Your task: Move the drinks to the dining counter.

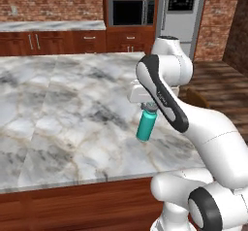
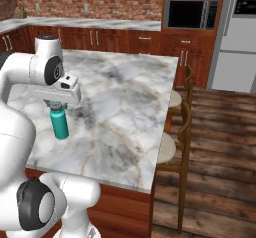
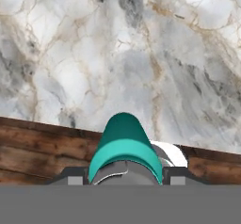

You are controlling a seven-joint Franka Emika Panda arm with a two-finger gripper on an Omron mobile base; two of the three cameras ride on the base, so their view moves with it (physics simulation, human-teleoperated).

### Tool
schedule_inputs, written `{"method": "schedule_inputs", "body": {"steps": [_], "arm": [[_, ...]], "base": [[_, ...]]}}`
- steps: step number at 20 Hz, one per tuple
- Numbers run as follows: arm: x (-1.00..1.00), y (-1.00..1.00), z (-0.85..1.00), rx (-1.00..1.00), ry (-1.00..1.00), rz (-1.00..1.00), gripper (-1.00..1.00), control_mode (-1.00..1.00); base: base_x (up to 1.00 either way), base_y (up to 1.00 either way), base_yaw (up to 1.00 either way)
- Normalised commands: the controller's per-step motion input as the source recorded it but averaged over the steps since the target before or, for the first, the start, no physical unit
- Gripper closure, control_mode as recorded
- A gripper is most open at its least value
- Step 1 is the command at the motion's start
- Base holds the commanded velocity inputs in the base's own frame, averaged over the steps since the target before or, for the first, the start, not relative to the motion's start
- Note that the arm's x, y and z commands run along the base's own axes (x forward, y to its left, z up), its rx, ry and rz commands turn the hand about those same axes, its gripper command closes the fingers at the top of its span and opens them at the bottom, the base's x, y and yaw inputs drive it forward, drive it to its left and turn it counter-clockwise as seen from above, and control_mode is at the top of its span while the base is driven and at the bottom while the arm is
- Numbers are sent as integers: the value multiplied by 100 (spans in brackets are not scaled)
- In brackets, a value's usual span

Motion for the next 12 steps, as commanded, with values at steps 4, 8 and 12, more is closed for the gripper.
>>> {"method": "schedule_inputs", "body": {"steps": [4,8,12], "arm": [[15,0,-22,-21,0,0,100,-100],[19,0,-21,-6,1,0,100,-100],[11,-16,-34,3,0,0,100,-100]], "base": [[0,0,0],[0,0,0],[0,0,0]]}}
